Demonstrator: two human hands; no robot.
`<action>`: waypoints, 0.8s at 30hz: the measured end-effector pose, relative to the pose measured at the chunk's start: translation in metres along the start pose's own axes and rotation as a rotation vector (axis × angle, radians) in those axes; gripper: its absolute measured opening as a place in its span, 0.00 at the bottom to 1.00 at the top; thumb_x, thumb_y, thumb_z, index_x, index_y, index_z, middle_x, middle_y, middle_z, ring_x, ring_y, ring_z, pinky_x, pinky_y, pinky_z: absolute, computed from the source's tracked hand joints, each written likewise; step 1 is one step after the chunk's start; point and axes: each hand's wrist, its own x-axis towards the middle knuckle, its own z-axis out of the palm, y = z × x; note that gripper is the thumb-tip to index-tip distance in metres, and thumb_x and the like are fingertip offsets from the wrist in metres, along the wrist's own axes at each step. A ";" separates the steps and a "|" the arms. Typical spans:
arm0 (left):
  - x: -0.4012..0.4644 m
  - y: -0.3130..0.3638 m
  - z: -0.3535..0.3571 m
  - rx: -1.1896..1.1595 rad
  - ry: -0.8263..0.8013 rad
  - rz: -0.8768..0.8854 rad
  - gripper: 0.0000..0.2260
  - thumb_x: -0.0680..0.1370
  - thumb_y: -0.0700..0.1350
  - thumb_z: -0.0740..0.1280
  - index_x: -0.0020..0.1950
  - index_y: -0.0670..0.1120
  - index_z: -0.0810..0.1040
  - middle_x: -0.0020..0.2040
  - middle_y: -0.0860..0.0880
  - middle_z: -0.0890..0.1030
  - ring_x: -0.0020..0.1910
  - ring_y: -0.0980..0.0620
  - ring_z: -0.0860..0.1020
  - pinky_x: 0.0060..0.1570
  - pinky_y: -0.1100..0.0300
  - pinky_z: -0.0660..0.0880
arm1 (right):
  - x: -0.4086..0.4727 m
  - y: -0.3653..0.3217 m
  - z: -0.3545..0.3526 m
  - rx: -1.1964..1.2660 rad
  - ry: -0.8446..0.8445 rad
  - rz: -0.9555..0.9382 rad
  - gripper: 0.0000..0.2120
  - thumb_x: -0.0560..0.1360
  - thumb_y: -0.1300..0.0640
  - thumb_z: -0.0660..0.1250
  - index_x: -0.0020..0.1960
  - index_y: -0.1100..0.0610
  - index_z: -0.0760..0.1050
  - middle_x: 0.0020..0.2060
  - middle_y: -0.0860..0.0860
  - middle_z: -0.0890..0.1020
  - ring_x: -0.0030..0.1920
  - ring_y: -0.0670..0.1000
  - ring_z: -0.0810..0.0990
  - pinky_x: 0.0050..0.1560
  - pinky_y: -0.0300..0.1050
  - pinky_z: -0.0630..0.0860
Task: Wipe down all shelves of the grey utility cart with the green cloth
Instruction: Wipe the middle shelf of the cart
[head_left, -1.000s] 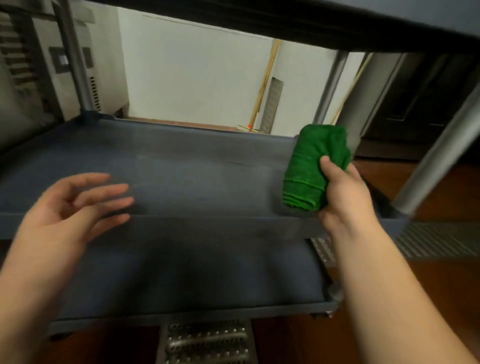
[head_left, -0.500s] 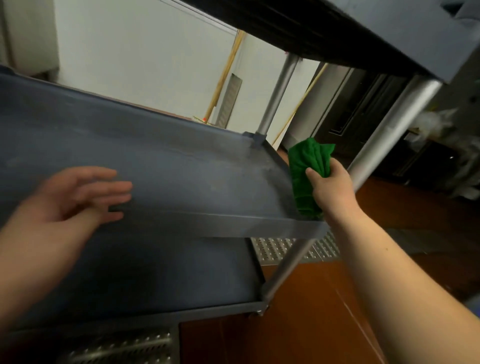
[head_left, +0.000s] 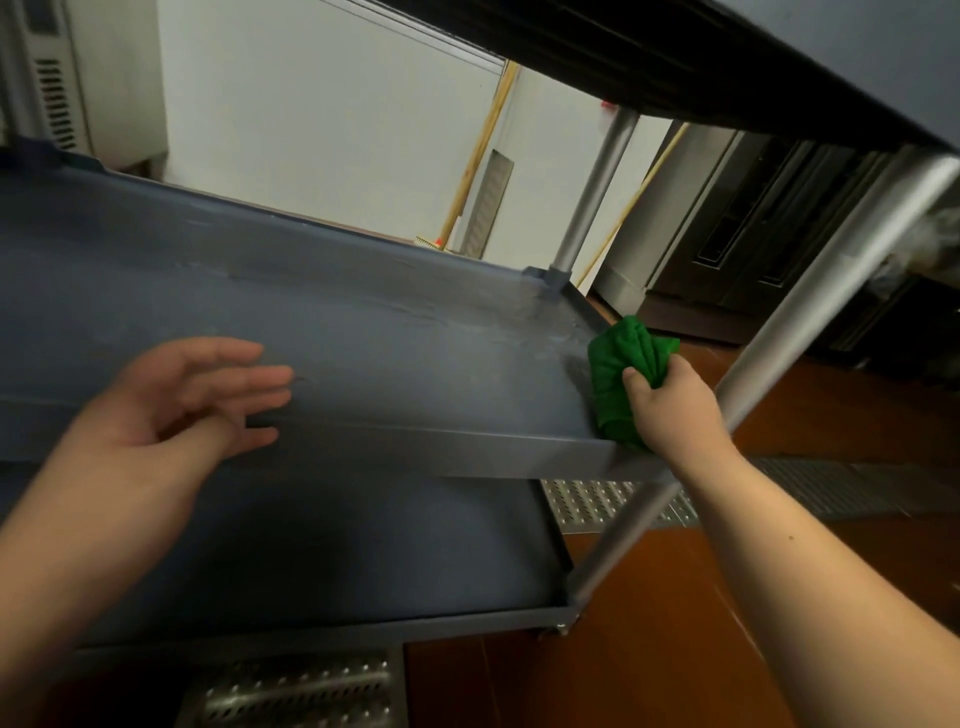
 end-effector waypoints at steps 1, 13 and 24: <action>-0.002 0.000 -0.001 -0.012 -0.011 0.005 0.14 0.74 0.43 0.68 0.60 0.48 0.80 0.54 0.52 0.84 0.53 0.55 0.83 0.46 0.61 0.80 | -0.004 -0.005 0.002 0.003 0.000 -0.011 0.18 0.80 0.49 0.63 0.62 0.61 0.71 0.56 0.61 0.80 0.58 0.65 0.78 0.56 0.53 0.74; -0.004 0.011 -0.062 -0.135 0.071 -0.053 0.17 0.72 0.32 0.63 0.54 0.51 0.76 0.50 0.49 0.85 0.54 0.48 0.82 0.50 0.54 0.81 | -0.050 -0.095 0.040 0.052 -0.069 -0.082 0.18 0.80 0.47 0.62 0.60 0.60 0.73 0.57 0.62 0.80 0.59 0.64 0.78 0.54 0.50 0.73; -0.014 0.023 -0.137 -0.098 0.189 -0.083 0.21 0.77 0.24 0.56 0.53 0.50 0.74 0.52 0.46 0.82 0.51 0.51 0.82 0.47 0.60 0.80 | -0.101 -0.196 0.085 0.148 -0.146 -0.163 0.19 0.80 0.47 0.62 0.61 0.61 0.74 0.58 0.62 0.80 0.59 0.64 0.77 0.55 0.50 0.73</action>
